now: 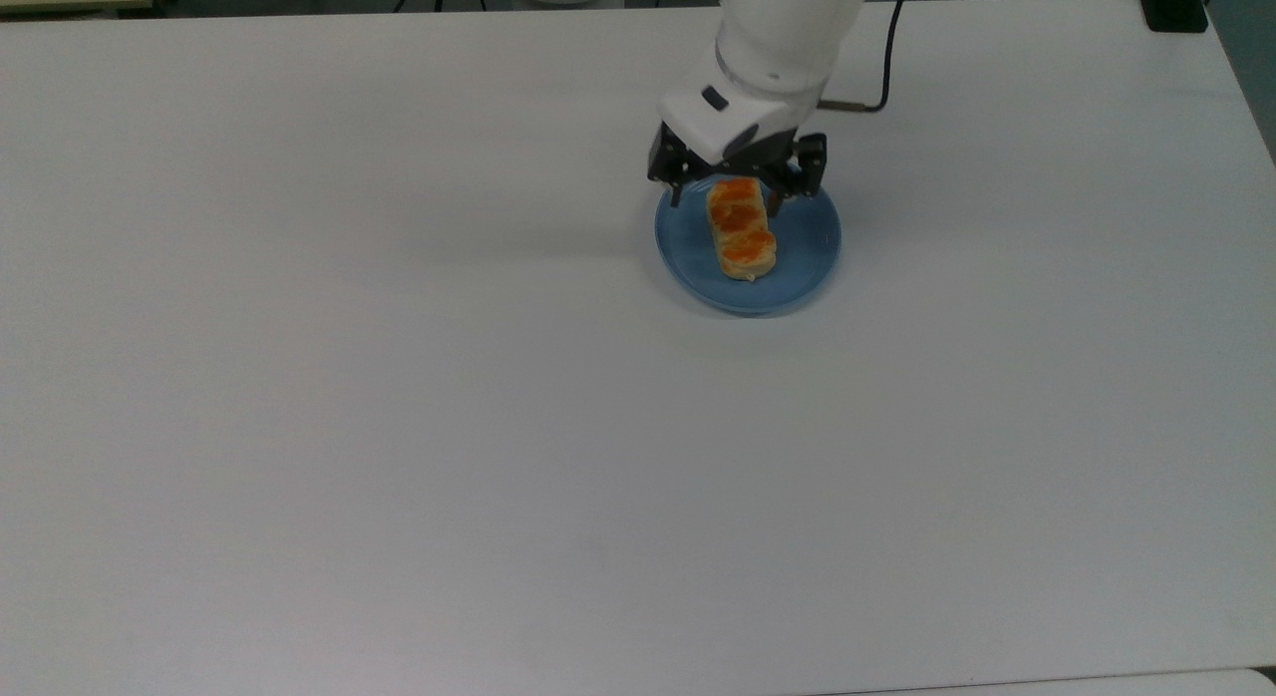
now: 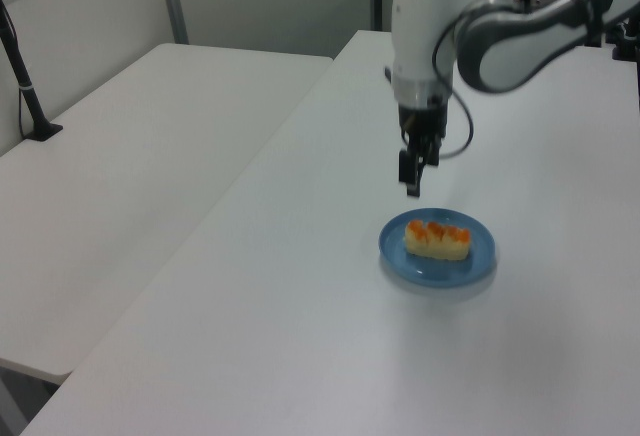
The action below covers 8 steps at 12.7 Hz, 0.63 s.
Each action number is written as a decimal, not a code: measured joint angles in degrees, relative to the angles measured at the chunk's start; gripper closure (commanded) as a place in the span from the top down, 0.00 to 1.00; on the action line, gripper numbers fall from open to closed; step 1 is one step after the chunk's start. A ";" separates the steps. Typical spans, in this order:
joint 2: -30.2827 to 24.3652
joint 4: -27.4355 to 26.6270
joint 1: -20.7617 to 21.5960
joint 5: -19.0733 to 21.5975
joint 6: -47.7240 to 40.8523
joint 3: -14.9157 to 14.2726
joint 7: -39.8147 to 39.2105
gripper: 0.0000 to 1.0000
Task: Put the bread onto the plate
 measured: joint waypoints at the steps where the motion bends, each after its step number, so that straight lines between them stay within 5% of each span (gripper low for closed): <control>1: -1.64 1.89 -1.42 -0.02 -3.97 -0.11 -2.32 1.00; 8: -12.22 5.49 -9.86 0.00 -15.84 -2.72 -15.61 1.00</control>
